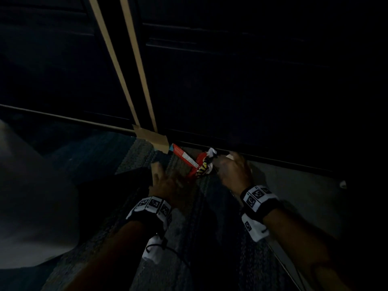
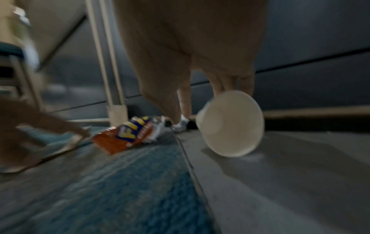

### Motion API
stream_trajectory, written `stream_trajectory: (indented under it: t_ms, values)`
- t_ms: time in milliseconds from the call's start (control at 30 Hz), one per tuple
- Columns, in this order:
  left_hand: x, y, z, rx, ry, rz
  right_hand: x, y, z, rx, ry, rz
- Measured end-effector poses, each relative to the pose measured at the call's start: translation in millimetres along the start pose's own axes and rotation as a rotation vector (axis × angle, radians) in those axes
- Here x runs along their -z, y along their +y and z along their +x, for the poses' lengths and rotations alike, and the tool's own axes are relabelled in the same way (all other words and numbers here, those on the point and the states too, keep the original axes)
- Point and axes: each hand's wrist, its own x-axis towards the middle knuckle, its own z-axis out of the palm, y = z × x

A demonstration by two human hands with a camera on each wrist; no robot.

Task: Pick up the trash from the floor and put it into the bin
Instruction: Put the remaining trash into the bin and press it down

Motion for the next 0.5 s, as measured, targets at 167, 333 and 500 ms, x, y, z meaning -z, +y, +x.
stream_trajectory:
  t_ms: [167,333,500]
  values:
    - [-34,-17,26,0.34,0.202,-0.244,-13,20,11,-0.233,-0.121,0.004]
    - [-26,-33,32,0.098,0.157,-0.078,-25,29,10,-0.248,-0.197,-0.014]
    - [-20,-31,19,0.037,0.241,-0.17,-24,26,7,-0.268,-0.187,-0.054]
